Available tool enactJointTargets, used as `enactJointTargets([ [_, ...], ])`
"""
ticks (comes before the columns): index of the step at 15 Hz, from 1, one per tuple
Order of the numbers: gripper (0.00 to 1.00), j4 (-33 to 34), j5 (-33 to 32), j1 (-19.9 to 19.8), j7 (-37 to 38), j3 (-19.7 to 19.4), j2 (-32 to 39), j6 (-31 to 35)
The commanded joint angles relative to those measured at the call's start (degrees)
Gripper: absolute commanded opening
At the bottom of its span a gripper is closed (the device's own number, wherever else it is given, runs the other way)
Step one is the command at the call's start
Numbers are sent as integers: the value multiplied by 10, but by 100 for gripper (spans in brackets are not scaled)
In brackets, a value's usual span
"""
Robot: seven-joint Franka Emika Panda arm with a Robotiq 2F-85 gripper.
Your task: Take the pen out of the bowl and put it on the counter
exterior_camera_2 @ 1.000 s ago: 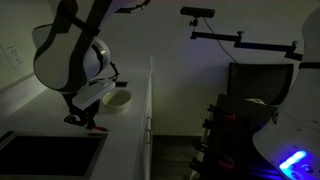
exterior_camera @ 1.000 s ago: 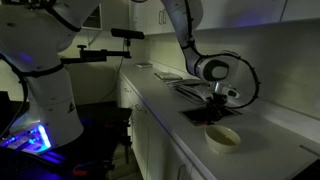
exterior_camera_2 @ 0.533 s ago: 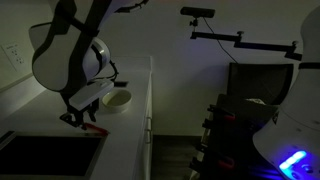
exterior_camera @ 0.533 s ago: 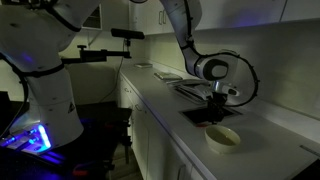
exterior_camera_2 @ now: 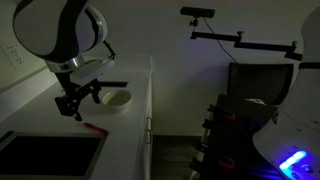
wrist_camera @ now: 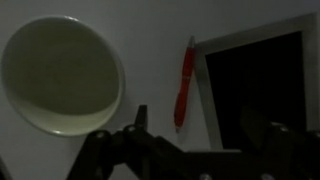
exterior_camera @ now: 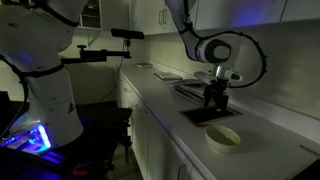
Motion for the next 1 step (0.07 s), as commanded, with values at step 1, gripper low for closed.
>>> enactJointTargets([
  [1,100,-22,-7,-18,-48,17,-32,-48],
])
